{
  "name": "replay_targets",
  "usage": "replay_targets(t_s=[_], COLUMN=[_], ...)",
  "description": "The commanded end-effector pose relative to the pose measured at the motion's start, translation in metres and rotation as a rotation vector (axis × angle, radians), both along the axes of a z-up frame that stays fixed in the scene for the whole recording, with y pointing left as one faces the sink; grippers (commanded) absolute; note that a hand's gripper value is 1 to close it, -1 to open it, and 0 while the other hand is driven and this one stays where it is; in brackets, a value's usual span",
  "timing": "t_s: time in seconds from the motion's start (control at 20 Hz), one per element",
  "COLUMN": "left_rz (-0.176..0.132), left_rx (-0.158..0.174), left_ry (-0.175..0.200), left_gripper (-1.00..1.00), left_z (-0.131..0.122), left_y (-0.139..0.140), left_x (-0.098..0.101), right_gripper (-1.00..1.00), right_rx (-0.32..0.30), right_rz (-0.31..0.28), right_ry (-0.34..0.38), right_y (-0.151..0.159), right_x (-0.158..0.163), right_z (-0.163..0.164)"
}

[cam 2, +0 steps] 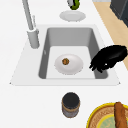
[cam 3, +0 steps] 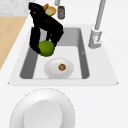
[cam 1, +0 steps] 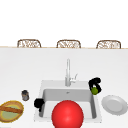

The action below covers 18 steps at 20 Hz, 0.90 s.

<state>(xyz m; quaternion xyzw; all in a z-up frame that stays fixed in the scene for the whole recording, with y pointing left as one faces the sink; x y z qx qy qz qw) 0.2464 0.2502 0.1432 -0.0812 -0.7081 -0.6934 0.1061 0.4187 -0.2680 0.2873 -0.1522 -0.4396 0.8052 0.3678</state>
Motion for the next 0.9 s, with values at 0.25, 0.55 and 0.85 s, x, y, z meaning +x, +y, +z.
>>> replay_targets(t_s=[0.25, 0.55, 0.85], left_rz=[0.0, 0.0, 0.0], left_rx=[0.0, 0.0, 0.0], left_ry=[0.0, 0.0, 0.0], left_gripper=[0.0, 0.0, 0.0], left_z=[0.0, 0.0, 0.0], left_y=[0.0, 0.0, 0.0], left_x=[0.0, 0.0, 0.0], right_gripper=[1.0, 1.0, 1.0], right_rx=[0.041, 0.073, 0.093], right_rz=[-0.03, -0.007, 0.001], right_ry=[-0.001, -0.004, -0.004], right_y=[-0.049, -0.085, -0.125], right_x=[-0.027, -0.047, -0.062], right_z=[0.014, 0.014, 0.014])
